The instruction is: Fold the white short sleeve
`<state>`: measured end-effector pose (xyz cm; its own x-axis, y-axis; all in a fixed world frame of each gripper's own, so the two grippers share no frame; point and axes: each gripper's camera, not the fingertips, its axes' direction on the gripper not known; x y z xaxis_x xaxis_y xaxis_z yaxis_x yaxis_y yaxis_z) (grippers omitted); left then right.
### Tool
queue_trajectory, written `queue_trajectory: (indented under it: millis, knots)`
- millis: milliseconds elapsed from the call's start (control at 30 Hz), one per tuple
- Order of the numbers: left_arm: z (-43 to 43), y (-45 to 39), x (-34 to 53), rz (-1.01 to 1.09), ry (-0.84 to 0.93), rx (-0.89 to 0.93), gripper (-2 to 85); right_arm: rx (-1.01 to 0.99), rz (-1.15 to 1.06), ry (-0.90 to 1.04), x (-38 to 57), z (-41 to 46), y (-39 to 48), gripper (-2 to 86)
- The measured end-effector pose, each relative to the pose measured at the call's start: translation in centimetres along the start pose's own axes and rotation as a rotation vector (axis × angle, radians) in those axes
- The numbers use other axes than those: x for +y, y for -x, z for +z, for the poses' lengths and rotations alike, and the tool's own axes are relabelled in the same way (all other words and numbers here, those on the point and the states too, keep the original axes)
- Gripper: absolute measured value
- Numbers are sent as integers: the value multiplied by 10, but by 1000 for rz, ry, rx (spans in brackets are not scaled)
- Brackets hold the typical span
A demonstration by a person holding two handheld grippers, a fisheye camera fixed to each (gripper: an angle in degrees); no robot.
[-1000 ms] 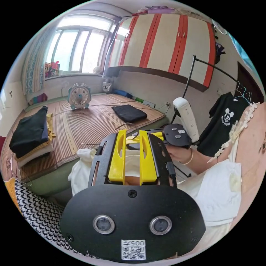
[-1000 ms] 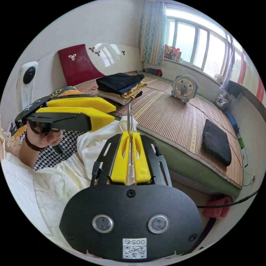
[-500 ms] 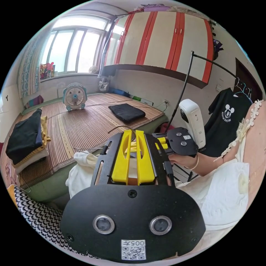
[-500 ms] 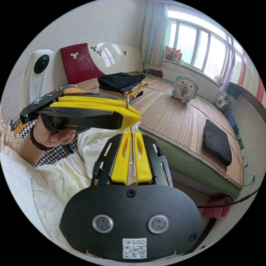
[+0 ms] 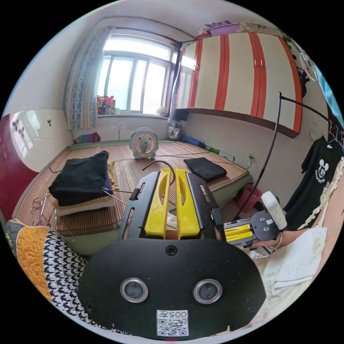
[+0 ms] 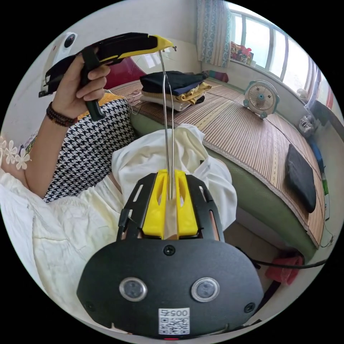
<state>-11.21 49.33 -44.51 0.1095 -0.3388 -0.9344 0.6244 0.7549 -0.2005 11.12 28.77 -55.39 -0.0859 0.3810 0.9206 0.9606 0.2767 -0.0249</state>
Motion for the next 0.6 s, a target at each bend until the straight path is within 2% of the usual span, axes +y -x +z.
queue_trajectory:
  millis: [300,600]
  knots:
    - [-35,108,-12,-49,19,-229,20,-54,-89,10,-28,17,20,80]
    - [-46,224,-35,-115,39,-421,11,-72,-50,62,-59,41,18,72]
